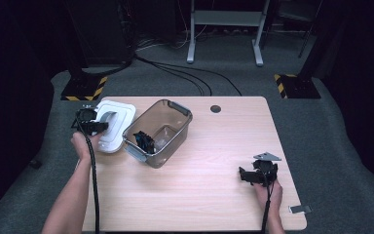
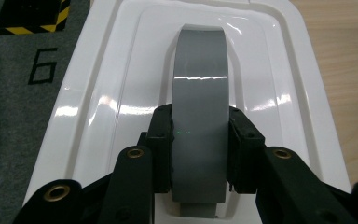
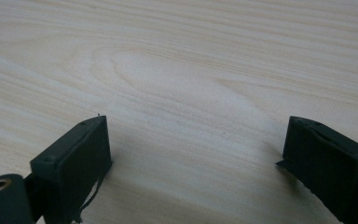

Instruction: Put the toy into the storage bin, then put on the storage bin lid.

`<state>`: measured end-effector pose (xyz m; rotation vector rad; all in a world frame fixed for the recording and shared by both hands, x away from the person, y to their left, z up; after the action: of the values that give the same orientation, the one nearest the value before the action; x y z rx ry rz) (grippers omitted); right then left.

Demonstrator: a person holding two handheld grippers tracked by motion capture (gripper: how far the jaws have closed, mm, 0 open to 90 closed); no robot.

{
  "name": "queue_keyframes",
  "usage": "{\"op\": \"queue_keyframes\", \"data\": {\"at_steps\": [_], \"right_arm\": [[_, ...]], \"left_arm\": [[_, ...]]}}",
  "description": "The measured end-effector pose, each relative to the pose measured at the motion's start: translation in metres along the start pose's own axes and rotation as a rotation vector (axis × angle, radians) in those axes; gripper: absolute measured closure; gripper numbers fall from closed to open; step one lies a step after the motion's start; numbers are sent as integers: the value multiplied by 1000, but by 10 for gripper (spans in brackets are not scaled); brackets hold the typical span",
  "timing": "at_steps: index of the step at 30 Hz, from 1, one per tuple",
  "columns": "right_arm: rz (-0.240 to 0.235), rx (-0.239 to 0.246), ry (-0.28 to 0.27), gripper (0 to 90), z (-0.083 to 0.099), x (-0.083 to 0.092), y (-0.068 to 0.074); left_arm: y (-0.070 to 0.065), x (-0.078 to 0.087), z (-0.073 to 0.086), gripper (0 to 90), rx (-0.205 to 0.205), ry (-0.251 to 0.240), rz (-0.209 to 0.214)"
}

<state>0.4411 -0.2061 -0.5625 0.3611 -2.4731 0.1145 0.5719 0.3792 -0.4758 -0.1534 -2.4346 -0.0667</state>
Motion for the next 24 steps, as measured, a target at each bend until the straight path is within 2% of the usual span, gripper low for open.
{"op": "queue_keyframes", "data": {"at_steps": [15,24], "right_arm": [[-1,0,0,67,0,0,0],[-1,1,0,67,0,0,0]], "left_arm": [[2,31,-31,672,-27,-56,-7],[-1,50,-48,672,-54,-72,6]]}}
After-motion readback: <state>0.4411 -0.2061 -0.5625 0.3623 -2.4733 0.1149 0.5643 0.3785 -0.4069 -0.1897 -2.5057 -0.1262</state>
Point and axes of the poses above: each handheld gripper's, and its own axes: x roughly backward along the jaws, z roughly out of its underside, y roughly to its left, the point moved 5 cm from there along -x, roughly forward along the jaws, and after that the axes turned 6 degrees about -y, right-handed, at the moved point
